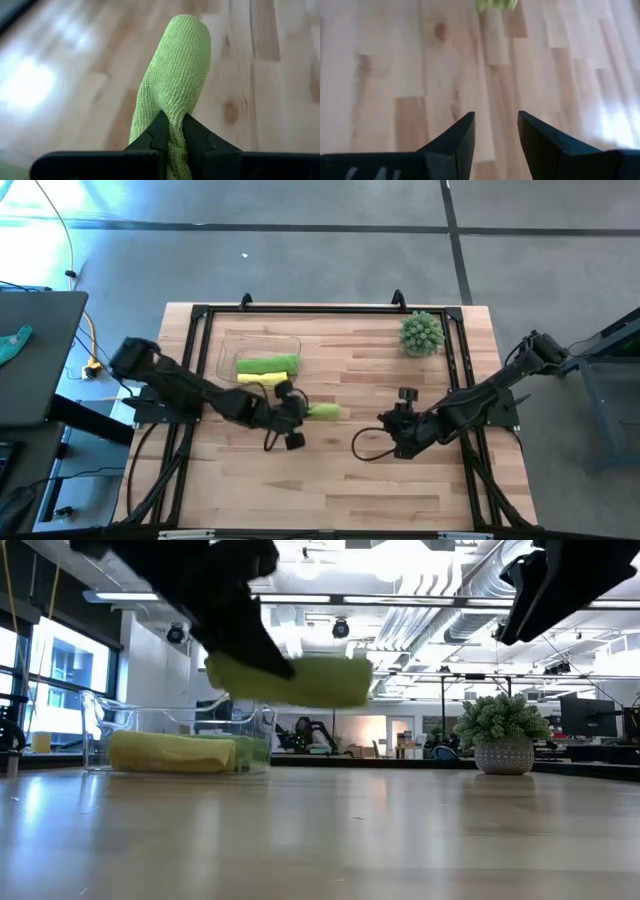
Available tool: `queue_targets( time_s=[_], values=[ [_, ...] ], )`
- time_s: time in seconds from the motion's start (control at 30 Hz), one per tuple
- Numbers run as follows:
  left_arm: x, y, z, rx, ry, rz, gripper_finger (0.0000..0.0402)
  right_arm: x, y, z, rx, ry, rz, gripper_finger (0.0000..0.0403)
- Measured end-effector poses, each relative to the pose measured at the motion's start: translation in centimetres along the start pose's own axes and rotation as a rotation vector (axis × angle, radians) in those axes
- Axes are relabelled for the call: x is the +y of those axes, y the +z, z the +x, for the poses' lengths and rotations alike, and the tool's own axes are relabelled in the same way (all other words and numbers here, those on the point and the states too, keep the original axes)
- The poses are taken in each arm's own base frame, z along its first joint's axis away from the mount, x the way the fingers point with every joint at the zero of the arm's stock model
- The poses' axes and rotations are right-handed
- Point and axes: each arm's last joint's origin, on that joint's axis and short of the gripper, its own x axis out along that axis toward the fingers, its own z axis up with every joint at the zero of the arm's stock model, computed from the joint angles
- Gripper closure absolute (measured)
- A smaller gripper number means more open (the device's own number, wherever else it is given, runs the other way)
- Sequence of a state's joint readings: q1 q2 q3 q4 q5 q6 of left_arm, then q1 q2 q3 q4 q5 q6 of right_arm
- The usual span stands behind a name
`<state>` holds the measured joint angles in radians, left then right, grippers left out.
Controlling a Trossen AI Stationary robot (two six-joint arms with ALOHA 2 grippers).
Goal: Roll microfiber towels into tight, uniform cylinder then place into a basket
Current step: Put the green towel into the transparent bin
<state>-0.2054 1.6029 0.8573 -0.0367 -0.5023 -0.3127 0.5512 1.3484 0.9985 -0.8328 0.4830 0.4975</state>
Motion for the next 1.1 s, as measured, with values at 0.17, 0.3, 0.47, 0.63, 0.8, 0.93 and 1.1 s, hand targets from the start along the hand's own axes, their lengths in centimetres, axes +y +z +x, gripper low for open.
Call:
queue_targets(
  time_s=[0.17, 0.3, 0.47, 0.63, 0.8, 0.93, 1.1],
  values=[
    [3.3, 1.8, -3.1, -0.013, 0.08, 0.015, 0.0389, -0.6, -0.9, 0.0, 0.003, -0.028, 0.018, 0.0261],
    [6.3, 2.6, -5.6, -0.013, 0.178, 0.006, 0.0389, -1.3, -3.8, 1.3, -0.002, -0.015, 0.088, 0.0261],
    [10.2, 2.5, -8.6, 0.04, 0.325, 0.041, 0.0389, -1.6, -6.6, 2.8, -0.106, 0.109, 0.196, 0.0261],
    [12.8, 1.7, -10.2, 0.147, 0.378, 0.125, 0.0389, -1.8, -8.1, 3.3, -0.264, 0.209, 0.173, 0.0261],
    [13.7, 0.7, -9.9, 0.204, 0.4, 0.2, 0.0389, -2.4, -8.8, 3.1, -0.411, 0.266, 0.154, 0.0261],
    [14.0, -0.5, -8.9, 0.211, 0.392, 0.181, 0.0389, -2.9, -9.4, 2.9, -0.513, 0.293, 0.142, 0.0261],
    [14.2, -1.8, -7.6, 0.191, 0.338, 0.159, 0.0389, -3.6, -10.6, 3.2, -0.606, 0.322, 0.196, 0.0261]
  ],
)
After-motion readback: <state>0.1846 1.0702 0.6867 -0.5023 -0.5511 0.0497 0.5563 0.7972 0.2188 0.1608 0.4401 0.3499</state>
